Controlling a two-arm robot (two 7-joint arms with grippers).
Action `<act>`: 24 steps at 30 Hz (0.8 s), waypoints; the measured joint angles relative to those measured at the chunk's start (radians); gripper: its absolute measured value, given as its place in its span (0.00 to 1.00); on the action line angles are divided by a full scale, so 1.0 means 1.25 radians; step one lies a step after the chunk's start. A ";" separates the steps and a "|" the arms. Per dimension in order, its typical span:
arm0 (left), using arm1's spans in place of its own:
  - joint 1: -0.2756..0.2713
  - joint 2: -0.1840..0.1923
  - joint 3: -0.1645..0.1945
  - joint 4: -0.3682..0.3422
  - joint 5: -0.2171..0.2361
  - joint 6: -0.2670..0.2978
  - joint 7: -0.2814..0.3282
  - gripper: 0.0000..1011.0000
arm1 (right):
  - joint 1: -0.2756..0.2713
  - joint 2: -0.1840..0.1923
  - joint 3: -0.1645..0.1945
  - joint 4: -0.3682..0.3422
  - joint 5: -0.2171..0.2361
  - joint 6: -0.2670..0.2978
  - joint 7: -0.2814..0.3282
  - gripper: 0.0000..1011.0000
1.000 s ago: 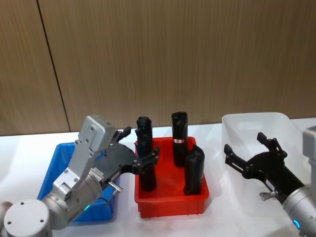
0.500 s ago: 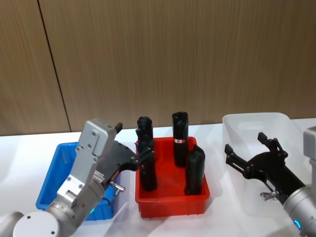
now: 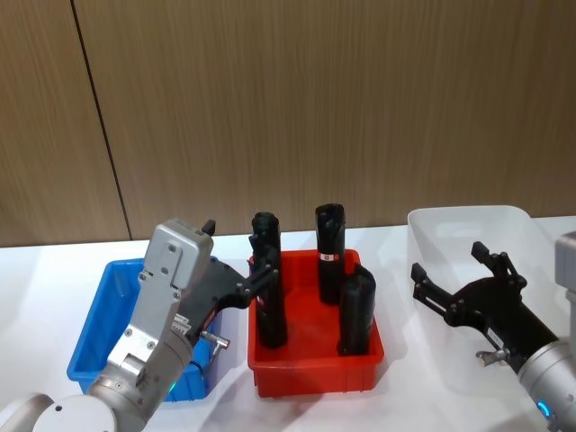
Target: Pick the cotton swabs from the blue box and place them into the white box.
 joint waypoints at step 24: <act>-0.001 0.000 -0.001 0.000 0.000 0.000 0.000 0.99 | 0.035 -0.020 -0.002 0.021 0.039 0.071 0.058 0.99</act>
